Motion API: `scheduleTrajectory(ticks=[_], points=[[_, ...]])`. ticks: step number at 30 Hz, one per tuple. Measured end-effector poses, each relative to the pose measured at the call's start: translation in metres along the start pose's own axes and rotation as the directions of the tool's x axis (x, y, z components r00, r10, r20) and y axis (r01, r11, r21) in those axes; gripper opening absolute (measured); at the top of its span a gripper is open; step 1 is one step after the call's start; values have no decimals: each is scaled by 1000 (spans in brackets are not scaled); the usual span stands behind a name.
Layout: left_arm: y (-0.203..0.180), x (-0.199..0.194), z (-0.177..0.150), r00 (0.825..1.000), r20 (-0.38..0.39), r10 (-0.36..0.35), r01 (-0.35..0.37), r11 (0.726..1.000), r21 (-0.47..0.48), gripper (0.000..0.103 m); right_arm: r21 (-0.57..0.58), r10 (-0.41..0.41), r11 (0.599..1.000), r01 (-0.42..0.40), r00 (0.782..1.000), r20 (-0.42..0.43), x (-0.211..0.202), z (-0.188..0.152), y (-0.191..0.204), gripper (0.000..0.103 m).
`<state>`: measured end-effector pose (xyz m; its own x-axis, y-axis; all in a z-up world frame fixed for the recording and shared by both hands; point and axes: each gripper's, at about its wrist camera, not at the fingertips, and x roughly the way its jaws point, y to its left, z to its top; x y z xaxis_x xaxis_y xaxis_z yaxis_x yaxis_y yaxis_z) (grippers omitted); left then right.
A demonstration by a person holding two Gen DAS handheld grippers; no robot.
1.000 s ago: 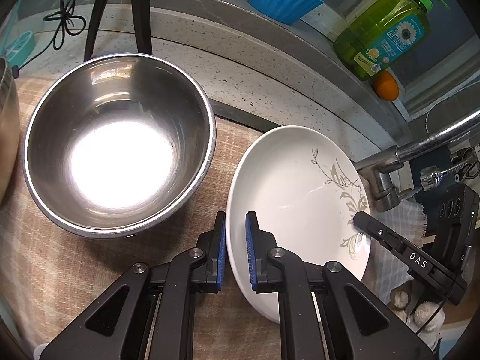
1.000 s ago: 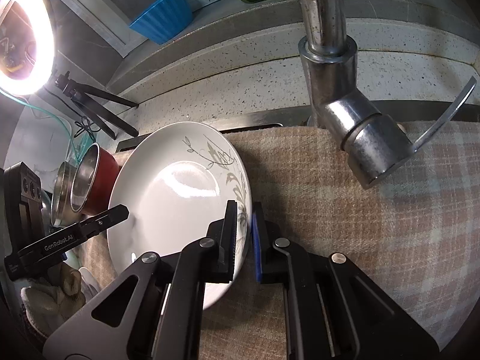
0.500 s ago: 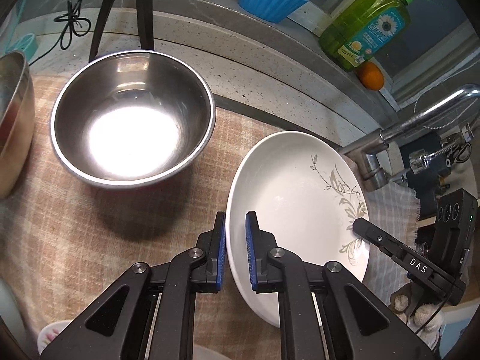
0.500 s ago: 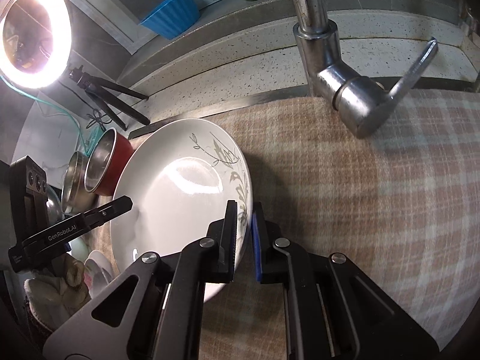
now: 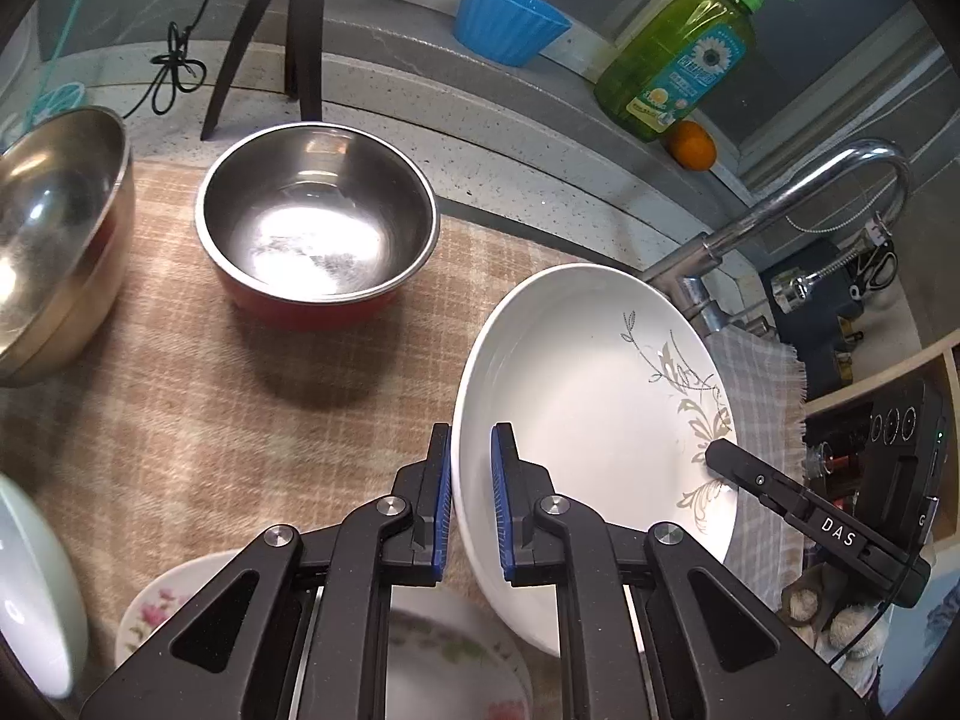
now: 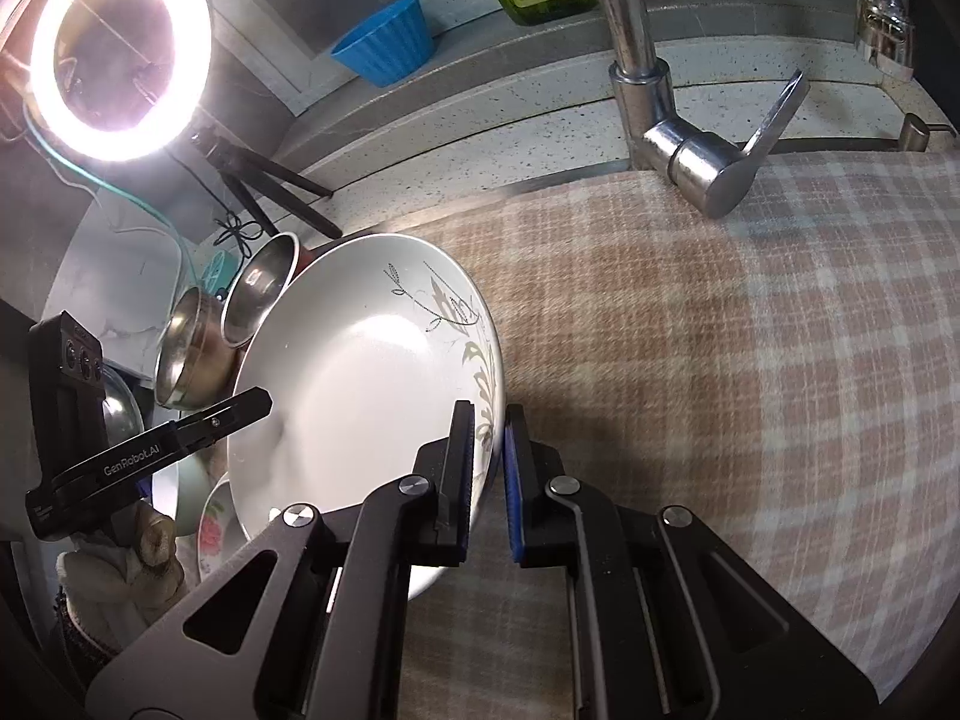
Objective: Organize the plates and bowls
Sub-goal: 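Lift the gold-branch plate and carry it toward the plate stack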
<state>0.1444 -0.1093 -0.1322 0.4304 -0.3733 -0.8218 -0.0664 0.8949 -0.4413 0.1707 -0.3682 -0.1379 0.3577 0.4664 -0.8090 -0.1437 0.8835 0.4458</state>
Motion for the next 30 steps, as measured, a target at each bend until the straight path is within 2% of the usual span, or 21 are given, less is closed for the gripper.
scheduleTrajectory(ticks=[11,30], points=[[34,-44,-24,1000,14,-11,11,1000,-12,11,-28,27,999,-27,1000,-8,-15,-45,51,9],[88,-84,-79,1000,-2,18,-18,998,-62,11,-102,29,994,-41,993,-114,-2,-109,107,9]])
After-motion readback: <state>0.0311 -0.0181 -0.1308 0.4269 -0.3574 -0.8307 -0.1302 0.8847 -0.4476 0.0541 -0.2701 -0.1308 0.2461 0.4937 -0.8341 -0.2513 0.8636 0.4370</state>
